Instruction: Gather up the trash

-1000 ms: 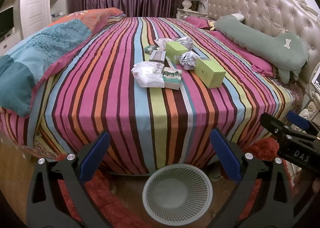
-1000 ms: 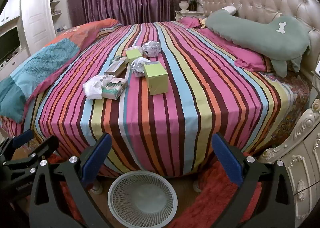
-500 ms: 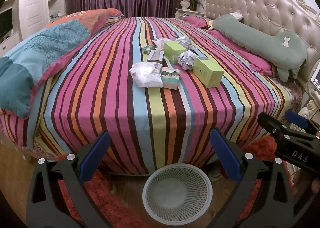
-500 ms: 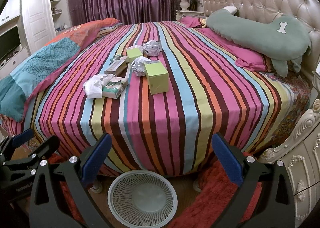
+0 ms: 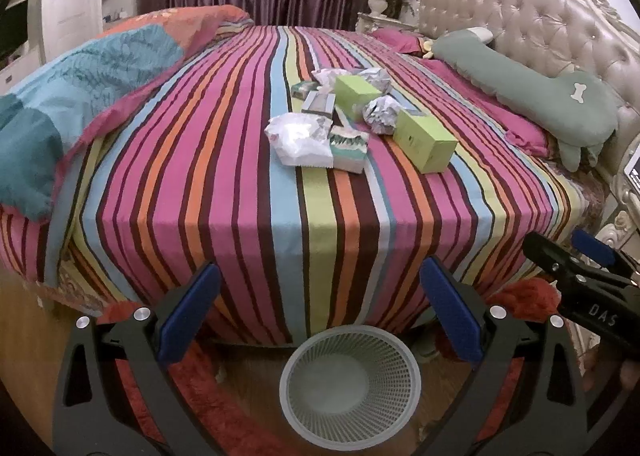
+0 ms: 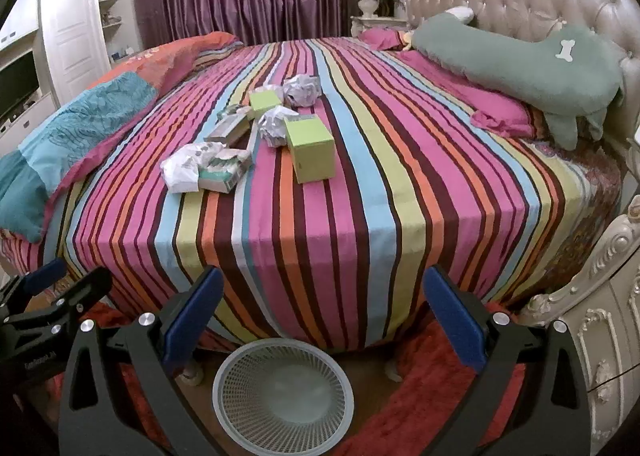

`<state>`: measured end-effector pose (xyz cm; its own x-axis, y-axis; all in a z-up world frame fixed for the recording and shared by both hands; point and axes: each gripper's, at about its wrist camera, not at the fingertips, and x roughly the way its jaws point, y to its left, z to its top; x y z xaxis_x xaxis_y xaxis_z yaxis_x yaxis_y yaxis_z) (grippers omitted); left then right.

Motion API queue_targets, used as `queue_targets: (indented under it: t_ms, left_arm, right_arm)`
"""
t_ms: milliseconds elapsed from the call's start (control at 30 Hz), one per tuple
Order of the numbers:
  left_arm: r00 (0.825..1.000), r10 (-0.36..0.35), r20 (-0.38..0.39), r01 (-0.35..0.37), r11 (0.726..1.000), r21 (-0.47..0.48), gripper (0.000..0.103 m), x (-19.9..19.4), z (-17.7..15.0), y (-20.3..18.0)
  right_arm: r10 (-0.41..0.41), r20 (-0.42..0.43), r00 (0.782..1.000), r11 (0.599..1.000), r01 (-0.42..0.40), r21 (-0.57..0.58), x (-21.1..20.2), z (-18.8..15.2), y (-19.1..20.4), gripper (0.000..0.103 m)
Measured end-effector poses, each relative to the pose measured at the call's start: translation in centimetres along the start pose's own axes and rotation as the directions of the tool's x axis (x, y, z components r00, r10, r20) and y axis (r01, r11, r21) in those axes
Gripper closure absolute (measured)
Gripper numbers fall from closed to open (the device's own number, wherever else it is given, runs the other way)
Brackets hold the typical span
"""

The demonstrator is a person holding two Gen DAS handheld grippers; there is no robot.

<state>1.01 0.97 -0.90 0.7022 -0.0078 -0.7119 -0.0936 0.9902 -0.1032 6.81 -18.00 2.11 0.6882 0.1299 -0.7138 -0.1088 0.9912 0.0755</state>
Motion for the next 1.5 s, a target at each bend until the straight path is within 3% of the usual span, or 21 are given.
queue_targets:
  t_ms: [700,933,1133,1500]
  left_arm:
    - [0.993,0.000,-0.119,0.003,1.000,0.026,0.006,4.5,-1.7,0.8]
    - [0.992,0.020,-0.123,-0.017,1.000,0.027,0.006,5.7,-1.1,1.5]
    - [0.993,0.011,-0.116,-0.013,1.000,-0.016,0.006,7.1,1.5,2.9]
    - [0.998,-0.011,-0.058,0.005,0.995,-0.104,0.006,12.6,11.2,4.2]
  right_arm:
    - [0.005,-0.096,0.995,1.000,-0.003,0.023,3.4,-1.2,-1.1,0.008]
    - [-0.021,-0.018,1.000,1.000,0.021,-0.002,3.3,-0.3,-1.0,0.008]
    - [0.050,0.033,0.998,0.999,-0.050,-0.013,4.5,2.3,-0.4,0.008]
    - [0.107,0.022,0.994,0.994,-0.107,-0.025,10.2,8.4,0.0,0.008]
